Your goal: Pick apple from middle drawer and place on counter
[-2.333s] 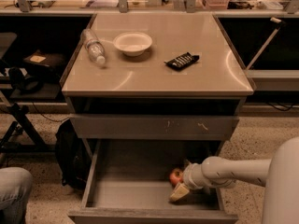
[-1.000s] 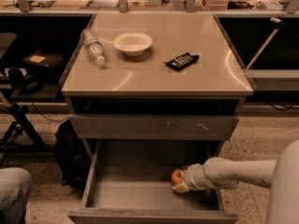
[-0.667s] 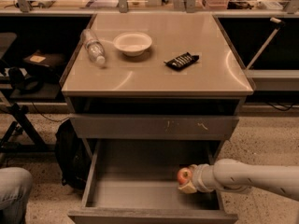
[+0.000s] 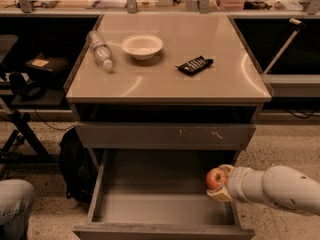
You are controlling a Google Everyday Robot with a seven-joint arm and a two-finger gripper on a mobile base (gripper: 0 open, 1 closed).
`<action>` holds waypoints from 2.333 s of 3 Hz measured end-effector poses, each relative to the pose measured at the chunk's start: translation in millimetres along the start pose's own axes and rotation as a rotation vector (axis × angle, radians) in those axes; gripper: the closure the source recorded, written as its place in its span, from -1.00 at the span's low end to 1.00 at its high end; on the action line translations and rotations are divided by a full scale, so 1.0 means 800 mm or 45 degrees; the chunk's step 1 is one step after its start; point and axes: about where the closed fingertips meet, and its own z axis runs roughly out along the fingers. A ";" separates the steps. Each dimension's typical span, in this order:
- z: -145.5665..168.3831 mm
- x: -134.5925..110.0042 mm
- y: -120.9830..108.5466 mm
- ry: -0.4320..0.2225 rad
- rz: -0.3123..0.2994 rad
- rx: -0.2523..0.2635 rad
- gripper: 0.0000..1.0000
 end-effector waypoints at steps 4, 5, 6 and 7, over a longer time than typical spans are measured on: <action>-0.211 -0.203 -0.152 0.029 -0.067 0.357 1.00; -0.192 -0.250 -0.191 0.059 -0.065 0.374 1.00; -0.157 -0.278 -0.208 0.069 -0.031 0.360 1.00; -0.146 -0.301 -0.216 0.025 -0.044 0.354 1.00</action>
Offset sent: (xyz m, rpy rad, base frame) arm 0.0426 -0.0308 0.2327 -0.0878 -0.2039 -0.1496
